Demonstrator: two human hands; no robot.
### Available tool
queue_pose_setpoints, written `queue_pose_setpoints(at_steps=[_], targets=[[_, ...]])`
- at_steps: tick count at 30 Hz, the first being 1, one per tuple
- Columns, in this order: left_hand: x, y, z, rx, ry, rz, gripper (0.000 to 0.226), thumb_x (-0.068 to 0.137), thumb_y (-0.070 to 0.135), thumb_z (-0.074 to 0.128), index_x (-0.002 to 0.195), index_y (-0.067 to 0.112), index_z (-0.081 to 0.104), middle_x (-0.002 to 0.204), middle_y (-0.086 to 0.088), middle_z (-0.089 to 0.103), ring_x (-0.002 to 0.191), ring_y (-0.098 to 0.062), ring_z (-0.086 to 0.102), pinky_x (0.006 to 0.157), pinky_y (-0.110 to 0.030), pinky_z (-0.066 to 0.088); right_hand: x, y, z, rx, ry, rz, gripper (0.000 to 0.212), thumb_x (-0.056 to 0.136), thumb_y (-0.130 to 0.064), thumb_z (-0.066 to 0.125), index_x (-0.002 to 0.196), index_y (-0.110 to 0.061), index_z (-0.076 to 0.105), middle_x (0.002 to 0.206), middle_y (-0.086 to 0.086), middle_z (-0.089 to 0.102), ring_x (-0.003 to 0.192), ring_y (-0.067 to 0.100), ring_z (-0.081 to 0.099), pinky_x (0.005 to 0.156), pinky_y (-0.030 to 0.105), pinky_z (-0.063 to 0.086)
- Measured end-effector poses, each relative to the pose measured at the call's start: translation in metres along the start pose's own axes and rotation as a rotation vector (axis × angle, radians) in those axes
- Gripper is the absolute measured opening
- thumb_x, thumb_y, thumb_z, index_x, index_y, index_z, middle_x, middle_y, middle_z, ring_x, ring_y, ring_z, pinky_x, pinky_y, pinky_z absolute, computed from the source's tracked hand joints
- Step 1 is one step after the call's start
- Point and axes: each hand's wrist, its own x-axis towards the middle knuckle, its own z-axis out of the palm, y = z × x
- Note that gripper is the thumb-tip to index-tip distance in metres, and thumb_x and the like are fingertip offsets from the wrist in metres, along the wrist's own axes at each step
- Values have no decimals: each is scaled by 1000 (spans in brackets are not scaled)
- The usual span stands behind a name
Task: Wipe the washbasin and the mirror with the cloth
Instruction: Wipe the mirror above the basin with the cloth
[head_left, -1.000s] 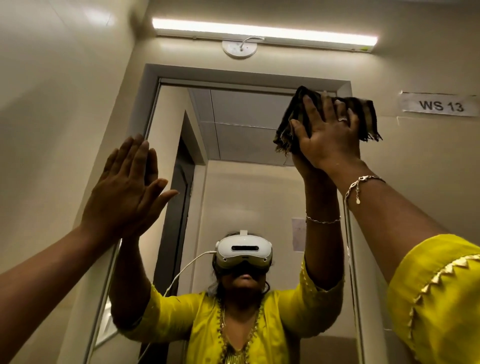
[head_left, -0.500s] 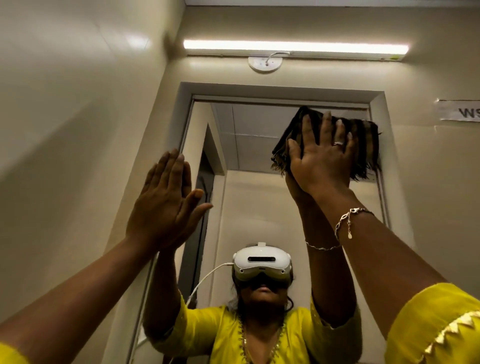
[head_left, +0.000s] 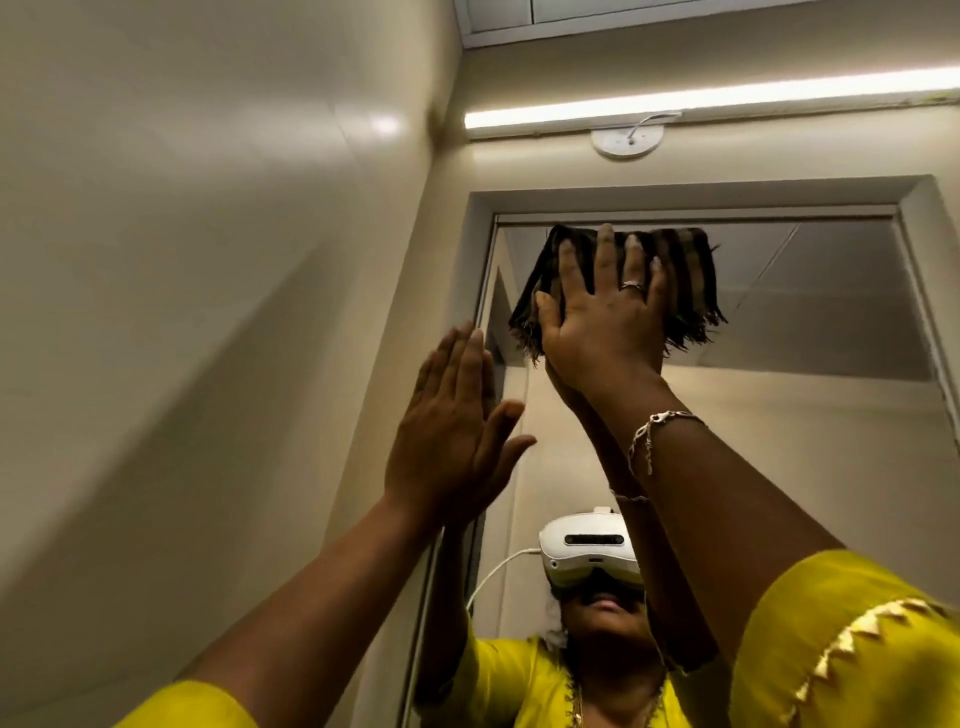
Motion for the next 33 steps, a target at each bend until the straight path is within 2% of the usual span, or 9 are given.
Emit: queue_pose_setpoints(at_steps=[3,5,6,12,16,20,24,28,33], targets=[[1,4,-5,-92,41,2,76,90,57,30,142,3,17,152,-15,18,141,-23,10,114,-40,17,2,-25,4,18,-14,-42,58,97,-48,18,148,-25,3,157,12,-7,143,32,-9,114,47,-8],[2,7,-9,-167,63,-2,82,89,64,9,142,1,18,151,-16,17,141,-24,9,115,-36,12,3,-38,7,20,-15,-61,58,97,-48,17,148,-25,2,157,11,-8,143,32,-9,114,47,-8],[2,8,-10,-182,80,3,84,89,64,5,141,0,17,151,-16,16,141,-24,8,115,-35,10,3,-42,9,17,-16,-66,58,97,-48,17,148,-25,2,157,11,-8,143,32,-9,114,47,-8],[2,6,-6,-150,121,17,81,90,62,6,141,-1,12,150,-13,5,141,-26,4,115,-38,7,0,-40,11,14,-30,-128,57,97,-49,15,148,-27,2,157,9,-9,143,30,-10,113,46,-9],[3,4,-2,-40,83,43,80,90,60,12,142,-2,13,151,-20,8,141,-29,3,116,-39,6,-7,-33,8,9,-50,-191,57,97,-50,15,148,-29,2,157,7,-9,143,29,-11,114,45,-10],[4,5,-7,-38,69,43,82,90,60,7,141,-4,15,150,-24,13,140,-32,8,114,-35,3,-11,-26,6,23,-38,-204,56,97,-50,17,148,-30,4,158,6,-7,144,29,-9,114,45,-9],[3,6,-6,40,41,49,77,90,54,25,141,-3,14,151,-24,12,140,-31,6,114,-35,3,-19,-9,4,26,-15,-200,56,97,-50,21,148,-30,7,158,6,-3,144,28,-7,114,44,-8],[3,10,-9,86,-11,52,86,89,63,6,141,-5,15,151,-24,11,140,-33,7,114,-32,-1,-27,15,-2,17,-22,-187,56,97,-49,22,148,-30,8,158,5,-2,144,28,-7,114,45,-7],[5,12,-9,141,-32,81,86,89,62,5,140,-6,16,150,-25,13,139,-35,9,113,-29,-4,-36,56,-12,-6,-13,-158,59,92,-52,17,147,-31,11,158,5,2,144,28,-4,115,45,-6]])
